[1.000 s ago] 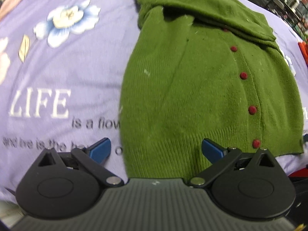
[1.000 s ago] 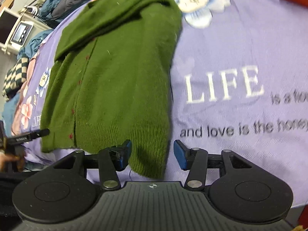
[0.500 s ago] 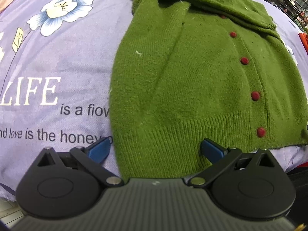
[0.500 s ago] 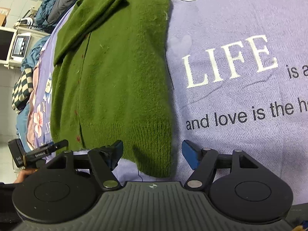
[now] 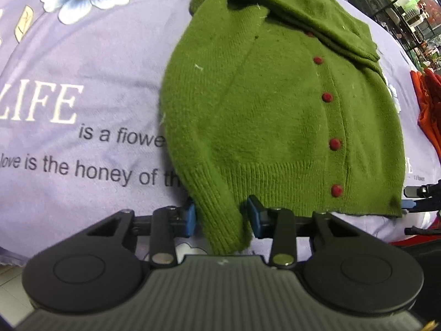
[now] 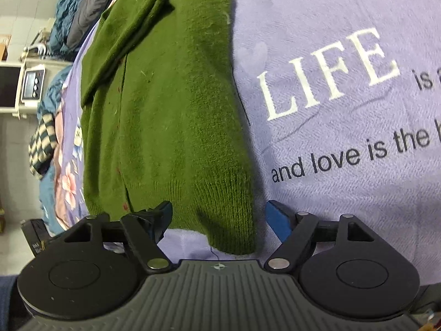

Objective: Fold small clothes
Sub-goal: 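Grasp the cardigan hem with the left tool while the right tool grasps the hem too, then lift the hem with both tools and fold it onto the collar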

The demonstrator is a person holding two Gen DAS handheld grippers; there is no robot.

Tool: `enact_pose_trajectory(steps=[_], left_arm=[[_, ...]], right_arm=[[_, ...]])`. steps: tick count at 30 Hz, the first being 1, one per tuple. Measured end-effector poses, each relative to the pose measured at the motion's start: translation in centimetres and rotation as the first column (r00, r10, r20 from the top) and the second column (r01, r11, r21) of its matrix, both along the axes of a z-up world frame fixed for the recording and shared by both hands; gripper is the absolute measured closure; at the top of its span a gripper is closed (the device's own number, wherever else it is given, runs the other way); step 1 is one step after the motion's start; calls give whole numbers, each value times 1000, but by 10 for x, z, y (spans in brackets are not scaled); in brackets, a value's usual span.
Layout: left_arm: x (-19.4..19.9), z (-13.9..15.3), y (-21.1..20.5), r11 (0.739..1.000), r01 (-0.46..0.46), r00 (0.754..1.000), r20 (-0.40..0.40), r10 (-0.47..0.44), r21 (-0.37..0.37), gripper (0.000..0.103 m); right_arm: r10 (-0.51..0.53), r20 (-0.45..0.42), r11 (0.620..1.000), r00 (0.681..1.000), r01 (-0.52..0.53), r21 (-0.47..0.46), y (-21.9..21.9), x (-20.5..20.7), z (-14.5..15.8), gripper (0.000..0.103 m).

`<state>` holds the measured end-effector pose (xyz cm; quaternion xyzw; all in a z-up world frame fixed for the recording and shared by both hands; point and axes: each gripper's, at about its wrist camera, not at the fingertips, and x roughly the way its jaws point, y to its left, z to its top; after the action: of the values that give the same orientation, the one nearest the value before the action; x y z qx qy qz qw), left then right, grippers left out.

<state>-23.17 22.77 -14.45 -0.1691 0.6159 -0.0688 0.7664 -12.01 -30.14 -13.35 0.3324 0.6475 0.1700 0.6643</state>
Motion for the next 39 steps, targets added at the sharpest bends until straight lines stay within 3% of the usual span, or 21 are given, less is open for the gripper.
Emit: enact_pose_trajectory(steps=[5,8,11,13,15,20,27,33,34,35,39], left_arm=[[6,-7,-2,999,-34,999,9,34,-6,62],[7,-8,0,999,-42,999,16,42,-15,64],[10,-6,-2,1000,-19,1000,16,19,3,76],[13,-6,-3,1000,-12,1000,15,12,-14,84],[13,-7,-5,1000,-7,1000,17,7,-11,86],[10,-8,-4,999,-31,999,25,31,-19,89],[11,15,1,999,-36,996,84,38,-24,90],[-1,33,4,997,22,996,85,-17,-68,91],[-4,34,4,997,34,996,88,-28,-64,91],[-6,34,4,997,39,996,89,-33,-64,92],[-7,18,6,998,11,999,50,-9,-54,92]], right_arm=[[8,-72,999,997,-4,52,0,-3,-7,0],[0,-57,999,998,3,46,1,-5,-5,0],[1,-60,999,998,3,53,-1,-4,-5,0],[11,-69,999,998,-8,41,-1,-3,-6,13],[21,-79,999,997,-19,27,1,-1,-7,46],[47,-67,998,997,-44,38,7,1,-5,72],[104,6,994,995,-104,18,14,3,13,79],[108,40,992,993,-110,58,-3,-1,55,84],[112,48,992,993,-115,59,-7,-2,63,85],[120,56,991,991,-122,52,-8,-2,68,93],[117,43,993,992,-118,25,-15,-6,67,93]])
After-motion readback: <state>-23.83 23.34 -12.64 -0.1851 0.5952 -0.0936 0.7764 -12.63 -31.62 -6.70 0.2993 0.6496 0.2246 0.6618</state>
